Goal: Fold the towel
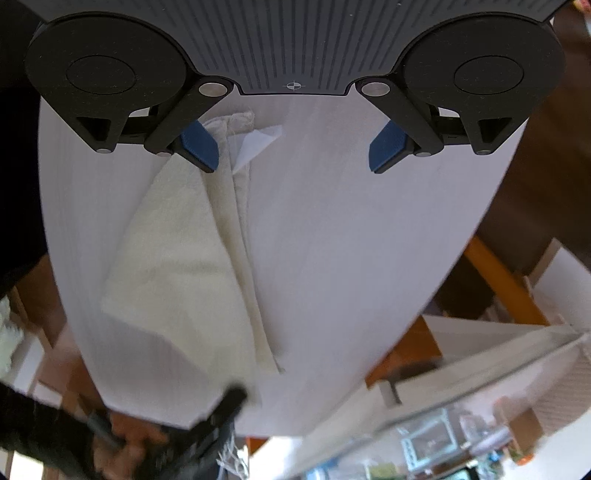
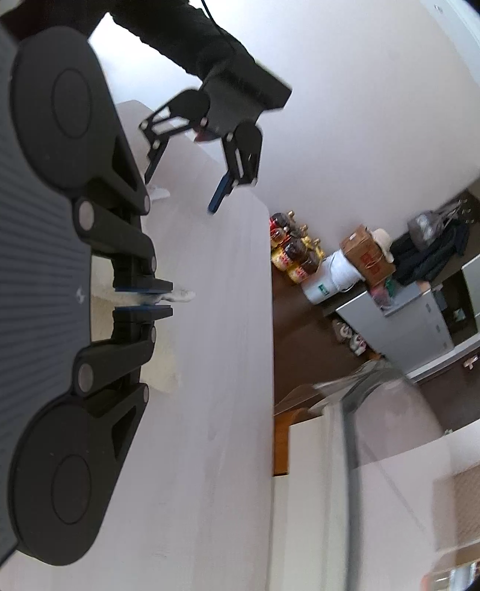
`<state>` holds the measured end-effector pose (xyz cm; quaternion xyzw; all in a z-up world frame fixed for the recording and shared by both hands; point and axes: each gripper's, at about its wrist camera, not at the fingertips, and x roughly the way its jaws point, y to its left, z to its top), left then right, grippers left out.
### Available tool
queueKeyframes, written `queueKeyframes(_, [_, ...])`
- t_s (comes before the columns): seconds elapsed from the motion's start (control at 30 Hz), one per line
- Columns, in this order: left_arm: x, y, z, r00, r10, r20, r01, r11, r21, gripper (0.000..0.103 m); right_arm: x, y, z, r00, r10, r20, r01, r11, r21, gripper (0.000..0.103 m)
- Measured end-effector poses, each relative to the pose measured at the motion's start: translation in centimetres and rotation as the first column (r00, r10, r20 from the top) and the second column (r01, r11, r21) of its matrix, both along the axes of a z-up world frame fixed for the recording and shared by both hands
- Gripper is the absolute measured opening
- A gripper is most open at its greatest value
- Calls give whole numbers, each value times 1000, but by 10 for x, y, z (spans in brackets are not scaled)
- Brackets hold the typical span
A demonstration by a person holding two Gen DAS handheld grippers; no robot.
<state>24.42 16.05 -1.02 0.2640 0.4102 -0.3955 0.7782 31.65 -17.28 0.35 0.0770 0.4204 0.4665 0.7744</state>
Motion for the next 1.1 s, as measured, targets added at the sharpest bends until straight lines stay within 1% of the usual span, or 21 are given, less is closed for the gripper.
queueKeyframes(0.2, [-11, 0, 3, 999, 15, 30, -15, 1000, -5, 92, 6, -7, -7, 999, -40, -28, 39, 999, -16, 7])
queueKeyframes(0.33, [-17, -6, 0, 999, 28, 35, -28, 1000, -9, 92, 9, -10, -15, 995, -87, -41, 84, 994, -69, 8])
queueKeyframes(0.47, [-17, -14, -7, 998, 49, 42, -49, 999, -5, 92, 9, -6, -19, 993, -110, -32, 106, 988, -108, 10])
queueKeyframes(0.57, [-21, -9, -2, 996, 78, 41, -77, 997, -20, 92, 5, -3, -19, 993, -117, 23, 119, 982, -149, 16])
queueKeyframes(0.7, [-19, -5, 0, 991, 126, 48, -124, 992, -37, 92, -7, -4, -10, 985, -137, 103, 153, 974, -168, 18])
queueKeyframes(0.8, [-18, -6, -4, 985, 161, 67, -160, 987, -19, 92, -21, -4, 2, 965, -163, 205, 198, 966, -165, 19])
queueKeyframes(0.83, [-17, -6, -5, 983, 168, 71, -167, 986, -16, 93, -29, -3, 7, 958, -155, 242, 196, 968, -155, 19])
queueKeyframes(0.9, [-15, -6, -8, 979, 187, 82, -187, 982, -4, 93, -45, 2, 12, 963, -100, 252, 134, 983, -125, 19])
queueKeyframes(0.97, [-11, -6, -10, 976, 200, 92, -200, 980, -2, 94, -59, 11, 10, 969, -27, 244, 62, 989, -137, 19])
queueKeyframes(1.0, [-9, -6, -11, 972, 211, 100, -212, 977, -1, 94, -64, 14, 9, 969, -5, 245, 42, 988, -146, 19])
queueKeyframes(1.03, [-7, -5, -11, 969, 222, 107, -224, 975, 1, 94, -74, 20, 5, 967, 41, 251, 2, 985, -170, 19])
queueKeyframes(1.1, [-2, -5, -12, 959, 252, 132, -255, 967, 8, 94, -84, 25, 1, 964, 79, 256, -28, 980, -197, 19])
